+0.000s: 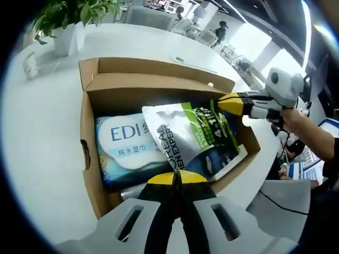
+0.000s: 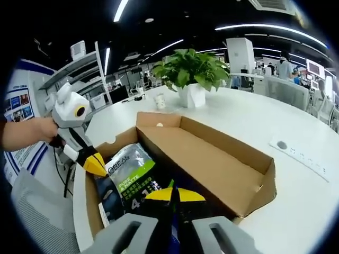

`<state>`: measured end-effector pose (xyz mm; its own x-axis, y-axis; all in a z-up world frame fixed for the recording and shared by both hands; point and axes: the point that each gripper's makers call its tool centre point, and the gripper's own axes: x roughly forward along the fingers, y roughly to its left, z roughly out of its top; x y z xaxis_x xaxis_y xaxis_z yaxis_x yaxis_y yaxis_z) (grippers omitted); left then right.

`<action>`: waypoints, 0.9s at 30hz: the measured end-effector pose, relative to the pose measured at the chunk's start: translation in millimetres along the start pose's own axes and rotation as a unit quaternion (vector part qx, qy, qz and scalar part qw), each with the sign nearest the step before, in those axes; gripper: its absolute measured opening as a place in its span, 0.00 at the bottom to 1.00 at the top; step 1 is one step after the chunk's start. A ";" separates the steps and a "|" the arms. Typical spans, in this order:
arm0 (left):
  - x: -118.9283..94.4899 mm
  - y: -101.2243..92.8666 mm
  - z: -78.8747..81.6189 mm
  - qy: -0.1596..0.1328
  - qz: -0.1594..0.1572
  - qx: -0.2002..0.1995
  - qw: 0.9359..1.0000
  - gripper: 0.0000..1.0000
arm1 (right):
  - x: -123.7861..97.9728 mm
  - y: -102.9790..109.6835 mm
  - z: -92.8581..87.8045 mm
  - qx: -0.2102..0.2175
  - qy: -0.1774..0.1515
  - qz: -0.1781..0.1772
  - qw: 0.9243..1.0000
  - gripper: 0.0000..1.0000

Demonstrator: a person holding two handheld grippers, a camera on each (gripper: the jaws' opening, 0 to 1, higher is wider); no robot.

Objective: Operate the shoe box by opening the lid, removing the specified soft item, and placing it in the target area until the item is outside and the box remains undamaged.

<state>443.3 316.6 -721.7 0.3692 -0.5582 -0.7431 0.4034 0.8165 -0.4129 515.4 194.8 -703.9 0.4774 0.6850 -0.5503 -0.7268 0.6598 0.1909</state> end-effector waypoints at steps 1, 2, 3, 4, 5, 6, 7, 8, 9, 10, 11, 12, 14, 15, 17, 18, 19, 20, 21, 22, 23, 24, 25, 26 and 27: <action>-0.2 -0.5 0.4 0.000 -0.001 0.000 1.000 0.00 | -0.5 -0.2 0.7 0.001 -0.001 0.000 1.000 0.00; -0.5 -1.0 0.9 -0.001 0.000 0.000 1.000 0.00 | -1.1 -0.2 1.4 0.000 -0.002 -0.001 1.000 0.00; -0.9 -1.6 1.6 -0.001 -0.001 0.002 1.000 0.00 | -2.1 0.0 2.6 -0.003 -0.002 -0.002 1.000 0.00; -1.2 -2.0 2.2 -0.001 -0.001 0.003 1.000 0.00 | -3.3 0.1 4.0 -0.006 -0.003 -0.003 1.000 0.00; -1.8 -2.6 3.2 -0.002 -0.001 0.003 1.000 0.00 | -4.0 0.0 4.8 -0.007 -0.004 -0.003 1.000 0.00; -2.6 -3.4 4.1 -0.003 -0.002 0.004 1.000 0.00 | -5.0 -0.2 6.0 -0.007 -0.005 -0.004 1.000 0.00; -3.3 -3.9 4.7 -0.004 -0.002 0.004 1.000 0.00 | -6.2 -0.3 8.0 -0.007 -0.008 -0.004 1.000 0.00; -4.0 -4.4 5.3 -0.005 -0.003 0.004 1.000 0.00 | -7.0 -0.2 9.2 -0.007 -0.008 -0.004 1.000 0.00; -5.1 -5.0 6.5 -0.007 -0.004 0.004 1.000 0.00 | -8.1 0.1 10.4 -0.009 -0.010 -0.005 1.000 0.00; -6.0 -5.8 7.3 -0.009 -0.005 0.004 1.000 0.00 | -9.1 0.3 11.5 -0.010 -0.011 -0.006 1.000 0.00; -7.6 -7.0 8.6 -0.012 -0.006 0.004 1.000 0.00 | -10.2 0.3 12.9 -0.011 -0.012 -0.006 1.000 0.00; -8.3 -7.6 9.3 -0.013 -0.006 0.005 1.000 0.00 | -11.3 0.2 14.8 -0.011 -0.014 -0.006 1.000 0.00; -10.7 -9.3 11.4 -0.018 -0.007 0.007 1.000 0.00 | -13.3 0.1 18.0 -0.015 -0.017 -0.007 1.000 0.00; -12.1 -10.4 12.3 -0.021 -0.008 0.006 1.000 0.00 | -14.2 0.4 19.3 -0.015 -0.018 -0.007 1.000 0.00; -14.1 -11.5 14.3 -0.024 -0.010 0.007 1.000 0.00 | -16.4 1.1 22.6 -0.018 -0.021 -0.008 1.000 0.00; -14.9 -11.8 15.2 -0.026 -0.010 0.007 1.000 0.00 | -17.6 1.5 24.5 -0.020 -0.023 -0.008 1.000 0.00; -15.7 -12.4 15.9 -0.027 -0.011 0.007 1.000 0.00 | -18.3 1.7 25.8 -0.022 -0.024 -0.009 0.999 0.00; -16.9 -13.2 17.4 -0.029 -0.012 0.006 0.999 0.00 | -19.8 1.9 27.7 -0.024 -0.025 -0.009 0.999 0.00; -17.7 -13.6 18.2 -0.031 -0.012 0.007 0.999 0.00 | -21.0 2.3 29.1 -0.025 -0.027 -0.009 0.999 0.00; -18.7 -14.7 19.5 -0.032 -0.013 0.007 0.999 0.00 | -22.6 2.7 30.8 -0.027 -0.028 -0.010 0.999 0.00; -19.5 -15.8 20.5 -0.034 -0.014 0.007 0.999 0.00 | -24.0 2.4 32.3 -0.029 -0.029 -0.010 0.999 0.00; -20.5 -17.0 21.9 -0.036 -0.015 0.008 0.999 0.00 | -25.2 2.4 33.5 -0.030 -0.030 -0.011 0.999 0.00; -21.2 -17.6 22.9 -0.037 -0.015 0.008 0.999 0.00 | -27.0 2.4 35.1 -0.031 -0.031 -0.011 0.999 0.00; -21.8 -18.2 24.0 -0.038 -0.016 0.008 0.999 0.00 | -28.2 2.4 36.3 -0.032 -0.032 -0.011 0.999 0.00; -22.3 -19.2 25.2 -0.039 -0.017 0.008 0.999 0.00 | -29.9 2.1 37.9 -0.034 -0.034 -0.012 0.999 0.00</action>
<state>448.5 309.7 -683.9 0.4193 -0.5956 -0.6851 0.4305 0.7949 -0.4276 518.3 187.4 -656.2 0.5259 0.6896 -0.4979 -0.7454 0.6556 0.1207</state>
